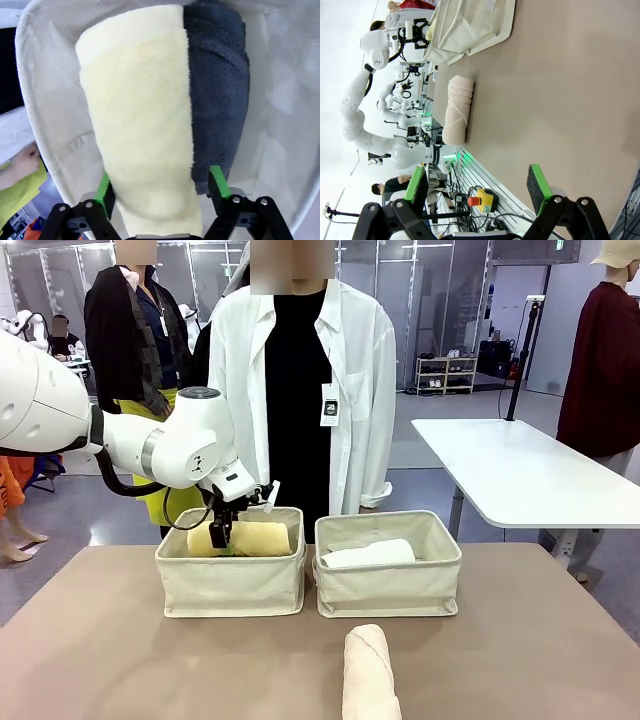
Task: Divide the towels into two baskets.
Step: Pick up one hotel-folded towel from the bottom of the table and place it in the Fabric basket indicated by the person.
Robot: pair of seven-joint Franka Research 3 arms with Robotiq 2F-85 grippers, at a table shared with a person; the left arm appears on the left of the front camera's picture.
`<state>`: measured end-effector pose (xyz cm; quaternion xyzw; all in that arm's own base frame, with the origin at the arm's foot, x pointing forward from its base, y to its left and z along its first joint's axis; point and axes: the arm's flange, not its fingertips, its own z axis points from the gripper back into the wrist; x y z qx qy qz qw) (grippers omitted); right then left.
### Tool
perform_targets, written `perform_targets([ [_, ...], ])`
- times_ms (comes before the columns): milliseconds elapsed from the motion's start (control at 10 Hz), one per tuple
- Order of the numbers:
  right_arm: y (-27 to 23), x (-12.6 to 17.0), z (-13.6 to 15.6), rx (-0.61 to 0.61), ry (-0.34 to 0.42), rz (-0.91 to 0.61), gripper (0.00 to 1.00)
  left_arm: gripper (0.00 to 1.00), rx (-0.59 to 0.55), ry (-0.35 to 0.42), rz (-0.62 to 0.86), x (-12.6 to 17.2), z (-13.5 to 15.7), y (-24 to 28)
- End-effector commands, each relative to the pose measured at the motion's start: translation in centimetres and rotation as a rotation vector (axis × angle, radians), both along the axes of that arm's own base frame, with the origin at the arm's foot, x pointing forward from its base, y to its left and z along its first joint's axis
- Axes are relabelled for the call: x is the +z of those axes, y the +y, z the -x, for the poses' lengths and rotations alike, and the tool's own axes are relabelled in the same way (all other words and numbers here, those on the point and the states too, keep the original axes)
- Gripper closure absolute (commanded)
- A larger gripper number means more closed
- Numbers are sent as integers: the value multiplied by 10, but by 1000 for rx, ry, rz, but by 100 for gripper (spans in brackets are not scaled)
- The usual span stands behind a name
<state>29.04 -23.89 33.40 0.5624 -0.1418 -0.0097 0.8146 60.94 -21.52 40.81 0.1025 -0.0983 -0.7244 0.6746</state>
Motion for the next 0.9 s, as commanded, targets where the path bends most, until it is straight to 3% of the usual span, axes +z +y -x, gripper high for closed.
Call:
perform_targets([
  [0,1,3,2,-3,-11,0,0,0,11,-1,-24,3,12,6],
  [300,1,3,2,-3,-11,0,0,0,73,-21,19,10,24,12],
  [400,1,3,2,-3,-11,0,0,0,6,-6,-1,6,4,2],
  [800,1,3,2,-3,-11,0,0,0,6,-6,-1,6,4,2],
])
